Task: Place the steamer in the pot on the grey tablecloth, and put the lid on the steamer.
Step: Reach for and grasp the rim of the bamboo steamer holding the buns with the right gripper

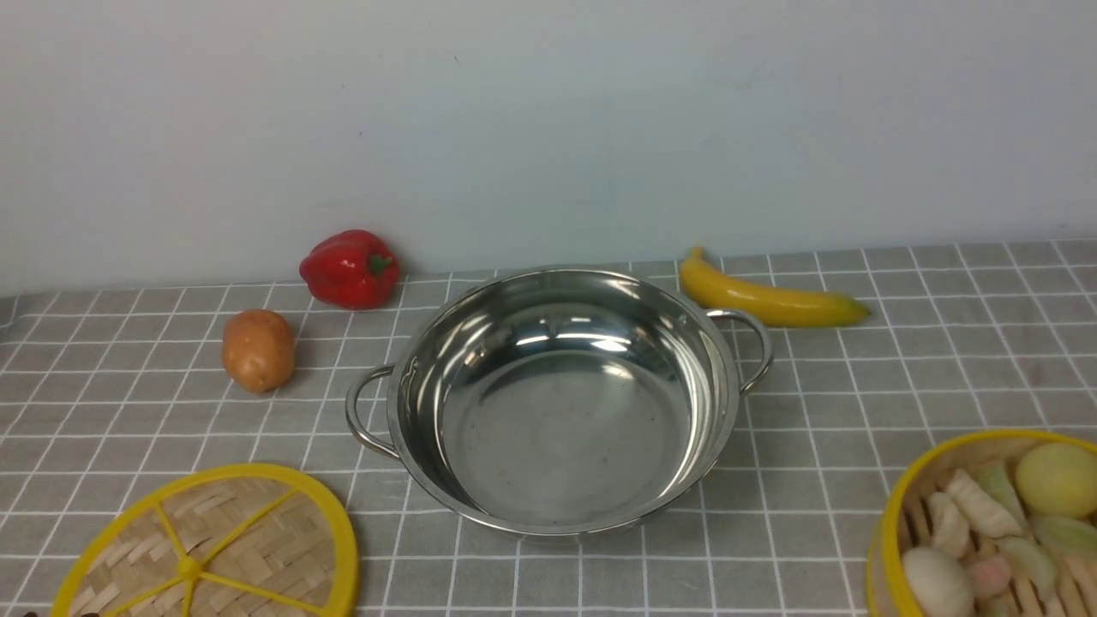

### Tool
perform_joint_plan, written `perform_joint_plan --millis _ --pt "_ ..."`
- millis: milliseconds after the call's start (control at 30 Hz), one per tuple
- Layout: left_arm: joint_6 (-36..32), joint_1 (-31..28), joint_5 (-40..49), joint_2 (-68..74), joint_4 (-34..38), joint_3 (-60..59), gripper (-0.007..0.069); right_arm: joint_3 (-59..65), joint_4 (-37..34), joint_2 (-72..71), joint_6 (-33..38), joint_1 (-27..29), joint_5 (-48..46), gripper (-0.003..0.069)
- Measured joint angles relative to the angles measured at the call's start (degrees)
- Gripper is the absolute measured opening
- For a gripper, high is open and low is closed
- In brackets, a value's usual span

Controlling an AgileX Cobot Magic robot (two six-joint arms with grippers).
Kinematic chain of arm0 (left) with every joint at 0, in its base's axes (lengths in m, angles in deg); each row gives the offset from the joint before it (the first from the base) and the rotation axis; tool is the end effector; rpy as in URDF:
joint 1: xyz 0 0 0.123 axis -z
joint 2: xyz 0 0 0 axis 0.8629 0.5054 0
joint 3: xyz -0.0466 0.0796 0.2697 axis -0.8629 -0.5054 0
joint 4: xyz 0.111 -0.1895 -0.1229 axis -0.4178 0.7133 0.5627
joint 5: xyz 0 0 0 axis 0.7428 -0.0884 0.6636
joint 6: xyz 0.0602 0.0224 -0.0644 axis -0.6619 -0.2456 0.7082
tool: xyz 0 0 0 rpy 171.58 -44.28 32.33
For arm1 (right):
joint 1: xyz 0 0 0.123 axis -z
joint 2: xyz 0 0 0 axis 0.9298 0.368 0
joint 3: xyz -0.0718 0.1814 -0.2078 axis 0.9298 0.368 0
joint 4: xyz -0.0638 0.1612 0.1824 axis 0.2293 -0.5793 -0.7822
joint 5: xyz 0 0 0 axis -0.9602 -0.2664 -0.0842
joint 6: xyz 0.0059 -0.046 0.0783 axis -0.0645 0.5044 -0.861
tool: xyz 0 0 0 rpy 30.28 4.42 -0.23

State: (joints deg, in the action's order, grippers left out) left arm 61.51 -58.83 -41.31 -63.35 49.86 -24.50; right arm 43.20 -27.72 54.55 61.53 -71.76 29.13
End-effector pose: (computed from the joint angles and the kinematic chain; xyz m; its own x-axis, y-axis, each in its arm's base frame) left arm 0.0539 0.0011 0.1814 -0.2428 0.0617 -0.9681 0.0092 0.9981 0.0613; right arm 0.0087 0.0203 0.2979 -0.2259 0.4141 -0.8817 -0.1923 0.8684 0.4571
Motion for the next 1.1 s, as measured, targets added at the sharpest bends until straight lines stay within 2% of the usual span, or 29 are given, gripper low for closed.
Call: perform_joint_plan --millis 133,200,367,533,667,867,1033,1100 --pt "0.0 0.0 0.0 0.0 0.0 0.0 0.0243 -3.98 3.83 1.39 2.95 0.0 -7.97 0.0242" --pt "0.0 0.0 0.0 0.0 0.0 0.0 0.0243 -8.72 9.55 6.46 3.94 0.0 -18.33 0.0242" --pt "0.0 0.0 0.0 0.0 0.0 0.0 0.0243 -13.1 17.72 18.05 4.36 0.0 -29.7 0.0242" --pt "0.0 0.0 0.0 0.0 0.0 0.0 0.0243 -13.67 23.17 30.12 3.48 0.0 -31.02 0.0242" --pt "0.0 0.0 0.0 0.0 0.0 0.0 0.0243 -13.73 25.15 39.9 0.6 0.0 -31.06 0.0242" --pt "0.0 0.0 0.0 0.0 0.0 0.0 0.0243 -13.73 27.83 50.75 0.26 0.0 -30.94 0.0242" --pt "0.0 0.0 0.0 0.0 0.0 0.0 0.0243 -13.73 25.15 53.49 2.72 0.0 -30.89 0.0242" --pt "0.0 0.0 0.0 0.0 0.0 0.0 0.0243 -13.73 20.38 53.49 6.72 0.0 -30.94 0.0242"
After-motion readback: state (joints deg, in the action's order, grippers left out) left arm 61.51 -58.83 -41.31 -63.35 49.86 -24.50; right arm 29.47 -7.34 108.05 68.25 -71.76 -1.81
